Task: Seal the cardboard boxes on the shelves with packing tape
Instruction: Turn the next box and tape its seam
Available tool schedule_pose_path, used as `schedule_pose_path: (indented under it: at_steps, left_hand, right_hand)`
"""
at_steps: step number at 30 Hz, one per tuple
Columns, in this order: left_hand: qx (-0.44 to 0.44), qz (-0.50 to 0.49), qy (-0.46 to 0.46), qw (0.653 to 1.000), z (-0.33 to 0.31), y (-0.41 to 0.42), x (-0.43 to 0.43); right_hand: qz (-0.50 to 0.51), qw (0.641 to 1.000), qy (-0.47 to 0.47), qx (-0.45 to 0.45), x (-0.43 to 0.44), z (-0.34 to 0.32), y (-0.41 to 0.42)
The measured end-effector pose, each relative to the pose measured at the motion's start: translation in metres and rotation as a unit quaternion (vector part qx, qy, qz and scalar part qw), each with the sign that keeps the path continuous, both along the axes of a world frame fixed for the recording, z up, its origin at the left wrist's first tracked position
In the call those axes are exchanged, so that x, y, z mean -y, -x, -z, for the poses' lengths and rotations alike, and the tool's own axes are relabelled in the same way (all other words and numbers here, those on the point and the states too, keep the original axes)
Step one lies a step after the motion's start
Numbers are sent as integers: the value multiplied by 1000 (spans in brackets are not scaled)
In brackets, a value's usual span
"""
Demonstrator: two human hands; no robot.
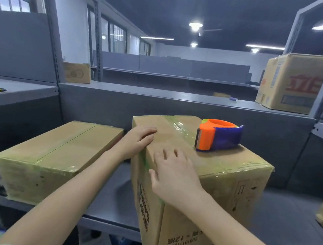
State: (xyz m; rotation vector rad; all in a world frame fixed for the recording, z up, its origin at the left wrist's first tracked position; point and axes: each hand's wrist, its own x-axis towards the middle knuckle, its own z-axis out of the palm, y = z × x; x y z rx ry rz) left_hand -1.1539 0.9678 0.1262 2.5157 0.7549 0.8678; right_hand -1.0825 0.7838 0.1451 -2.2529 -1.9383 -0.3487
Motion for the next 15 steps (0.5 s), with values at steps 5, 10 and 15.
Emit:
schedule_pose_path:
  at_steps: [5,10,15]
  left_hand:
    - [23,-33,-114,993,9,2,19]
    - [-13,-94,-187,978,11,4,57]
    - [-54,-165,-224,959,9,-8,93]
  right_hand:
    - [-67,998,8,-2,23,3,-21]
    - [-124,991,39,-15,54,1,-61]
    - [-152,981,96,-69,76,-11,-102]
